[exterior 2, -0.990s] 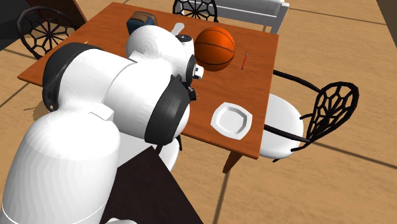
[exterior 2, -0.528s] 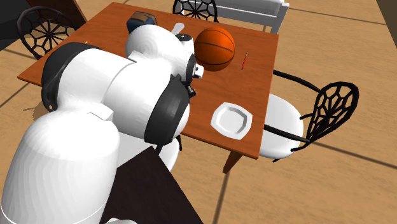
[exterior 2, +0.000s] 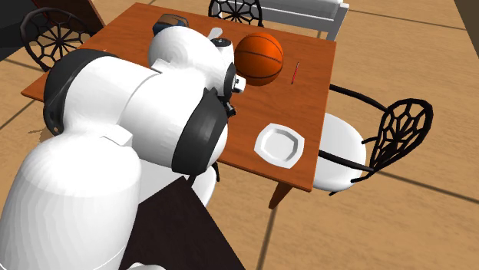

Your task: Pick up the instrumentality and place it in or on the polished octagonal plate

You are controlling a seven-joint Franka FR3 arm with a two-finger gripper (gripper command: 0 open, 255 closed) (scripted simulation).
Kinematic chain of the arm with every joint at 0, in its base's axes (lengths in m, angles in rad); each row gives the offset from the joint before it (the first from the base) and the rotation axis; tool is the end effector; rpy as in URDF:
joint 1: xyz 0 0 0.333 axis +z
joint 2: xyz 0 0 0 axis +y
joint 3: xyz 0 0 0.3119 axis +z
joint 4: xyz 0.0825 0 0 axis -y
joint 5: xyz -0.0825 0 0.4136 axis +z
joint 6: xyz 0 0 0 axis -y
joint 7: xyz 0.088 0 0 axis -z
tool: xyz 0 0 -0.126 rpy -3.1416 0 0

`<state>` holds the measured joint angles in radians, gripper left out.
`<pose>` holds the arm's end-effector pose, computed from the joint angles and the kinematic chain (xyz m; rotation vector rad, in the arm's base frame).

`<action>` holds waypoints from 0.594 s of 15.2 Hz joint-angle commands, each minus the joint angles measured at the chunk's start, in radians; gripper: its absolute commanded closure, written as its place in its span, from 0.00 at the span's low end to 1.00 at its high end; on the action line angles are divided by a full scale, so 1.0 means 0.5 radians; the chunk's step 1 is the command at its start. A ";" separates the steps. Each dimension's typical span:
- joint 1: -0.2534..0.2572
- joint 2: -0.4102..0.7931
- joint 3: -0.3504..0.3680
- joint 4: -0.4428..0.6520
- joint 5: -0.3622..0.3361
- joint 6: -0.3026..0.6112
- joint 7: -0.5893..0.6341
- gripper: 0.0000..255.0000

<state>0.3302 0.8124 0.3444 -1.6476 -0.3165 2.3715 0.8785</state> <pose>0.5562 0.4153 0.1118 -3.1334 0.1065 0.0673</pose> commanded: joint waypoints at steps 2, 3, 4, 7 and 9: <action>-0.016 -0.059 0.017 -0.022 0.016 -0.038 -0.009 1.00; -0.021 -0.078 0.024 -0.027 0.023 -0.053 -0.012 1.00; -0.025 -0.098 0.030 -0.032 0.029 -0.068 -0.015 1.00; -0.038 -0.156 0.048 -0.042 0.048 -0.115 -0.024 1.00; -0.047 -0.193 0.060 -0.046 0.061 -0.148 -0.030 1.00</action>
<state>0.3079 0.7221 0.3718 -1.6738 -0.2890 2.3069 0.8651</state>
